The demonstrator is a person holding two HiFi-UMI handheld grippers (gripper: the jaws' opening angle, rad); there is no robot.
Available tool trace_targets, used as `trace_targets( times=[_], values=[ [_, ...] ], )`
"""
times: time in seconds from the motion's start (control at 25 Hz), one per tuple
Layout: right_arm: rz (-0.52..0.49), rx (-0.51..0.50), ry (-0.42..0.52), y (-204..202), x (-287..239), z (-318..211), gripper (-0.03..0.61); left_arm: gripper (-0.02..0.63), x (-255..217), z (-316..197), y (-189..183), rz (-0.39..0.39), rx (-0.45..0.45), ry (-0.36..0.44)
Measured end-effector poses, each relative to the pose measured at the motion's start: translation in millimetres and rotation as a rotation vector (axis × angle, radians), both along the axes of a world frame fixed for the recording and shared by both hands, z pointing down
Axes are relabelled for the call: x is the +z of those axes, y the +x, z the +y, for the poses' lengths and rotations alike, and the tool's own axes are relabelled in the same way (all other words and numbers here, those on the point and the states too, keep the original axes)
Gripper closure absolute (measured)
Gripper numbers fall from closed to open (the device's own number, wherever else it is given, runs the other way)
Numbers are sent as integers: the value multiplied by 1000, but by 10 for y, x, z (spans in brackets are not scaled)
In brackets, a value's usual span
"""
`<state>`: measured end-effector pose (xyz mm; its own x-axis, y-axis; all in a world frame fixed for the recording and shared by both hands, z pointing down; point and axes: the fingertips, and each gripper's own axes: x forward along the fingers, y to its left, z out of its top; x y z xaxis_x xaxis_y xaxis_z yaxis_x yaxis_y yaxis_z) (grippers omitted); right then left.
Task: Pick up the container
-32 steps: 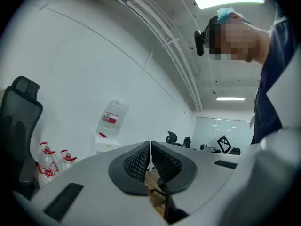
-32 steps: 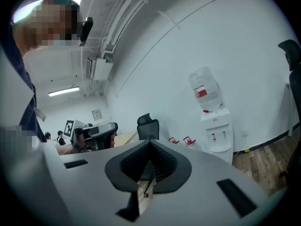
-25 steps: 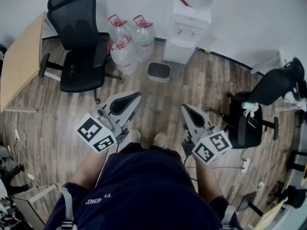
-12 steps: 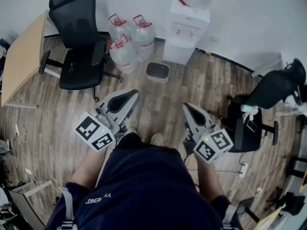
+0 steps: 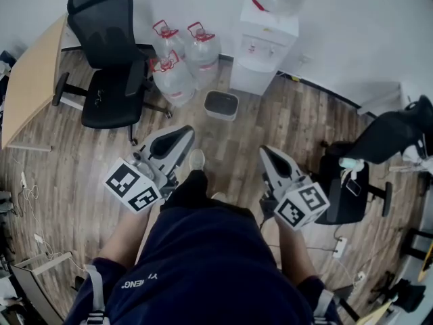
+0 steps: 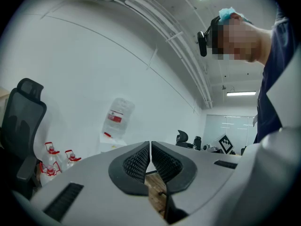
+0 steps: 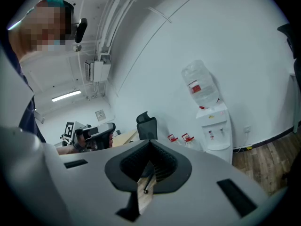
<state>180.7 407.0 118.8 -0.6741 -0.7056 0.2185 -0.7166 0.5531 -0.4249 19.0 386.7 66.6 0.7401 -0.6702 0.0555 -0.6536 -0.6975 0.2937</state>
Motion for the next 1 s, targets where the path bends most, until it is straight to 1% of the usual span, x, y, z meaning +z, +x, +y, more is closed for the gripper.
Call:
trace_targets(
  times=[0.24,0.4,0.56,0.68,0.88,1.0],
  values=[
    [12,17,-30,35,134,-454,563,578,147,-518,17,12,14,-25],
    [24,42,-55,-16,273,-891,563,578,298,-994,-54,19,35,-49],
    [43,55,-92,-193,448,-1415,563,578,504,-1578,-210,23,52,-90],
    [57,63,-135,-351,594,-1836,563,578,708,-2021,-340,22,74,-136],
    [83,97,-195,-588,799,-2620,563,580,1029,-2840,-582,-6,105,-192],
    [92,117,-227,-700,885,-2965,563,579,1205,-3204,-684,-15,117,-233]
  ],
)
